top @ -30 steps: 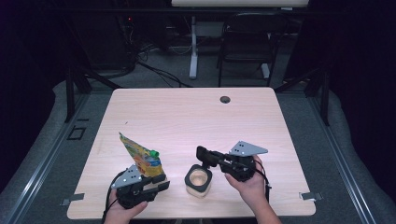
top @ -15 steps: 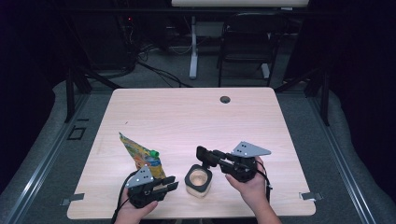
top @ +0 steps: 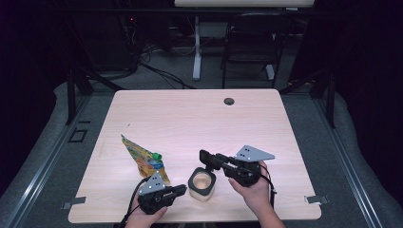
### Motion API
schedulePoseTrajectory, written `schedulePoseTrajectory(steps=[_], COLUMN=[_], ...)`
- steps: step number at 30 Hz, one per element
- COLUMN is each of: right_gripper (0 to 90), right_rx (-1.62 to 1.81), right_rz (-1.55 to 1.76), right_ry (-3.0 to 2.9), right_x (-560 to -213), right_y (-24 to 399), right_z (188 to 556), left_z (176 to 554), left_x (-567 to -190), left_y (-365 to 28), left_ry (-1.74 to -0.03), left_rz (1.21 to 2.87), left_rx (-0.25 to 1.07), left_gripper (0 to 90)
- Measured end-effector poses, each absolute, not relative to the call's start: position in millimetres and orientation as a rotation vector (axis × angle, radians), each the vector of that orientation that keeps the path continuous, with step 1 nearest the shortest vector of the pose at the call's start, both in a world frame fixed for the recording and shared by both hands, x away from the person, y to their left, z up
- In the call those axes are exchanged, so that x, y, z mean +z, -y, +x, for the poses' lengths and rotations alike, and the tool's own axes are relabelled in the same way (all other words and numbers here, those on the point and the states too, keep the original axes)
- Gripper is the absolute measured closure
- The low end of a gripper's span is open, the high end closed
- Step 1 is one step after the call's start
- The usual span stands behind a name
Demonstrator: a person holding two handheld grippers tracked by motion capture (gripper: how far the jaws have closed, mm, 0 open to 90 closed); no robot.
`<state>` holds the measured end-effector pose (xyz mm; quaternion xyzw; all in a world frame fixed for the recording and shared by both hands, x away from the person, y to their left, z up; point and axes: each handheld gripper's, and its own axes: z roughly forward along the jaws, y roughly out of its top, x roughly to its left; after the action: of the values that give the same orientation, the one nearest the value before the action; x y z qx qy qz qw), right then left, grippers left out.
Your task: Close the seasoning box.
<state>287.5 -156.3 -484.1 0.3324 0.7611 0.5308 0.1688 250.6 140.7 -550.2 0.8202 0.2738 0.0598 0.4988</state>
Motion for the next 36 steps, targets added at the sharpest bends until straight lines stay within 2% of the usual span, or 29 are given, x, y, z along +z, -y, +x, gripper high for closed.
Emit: schedulePoseTrajectory(steps=[36], right_gripper=[74.9], right_rx=[1.471], right_rz=[0.873], right_ry=[-2.233], right_x=[-485], right_y=[143], right_z=[274], left_z=[251], left_x=[-555], left_y=[-133], left_ry=[-0.642], left_rz=[1.997], left_rx=[0.119], left_gripper=[86.4])
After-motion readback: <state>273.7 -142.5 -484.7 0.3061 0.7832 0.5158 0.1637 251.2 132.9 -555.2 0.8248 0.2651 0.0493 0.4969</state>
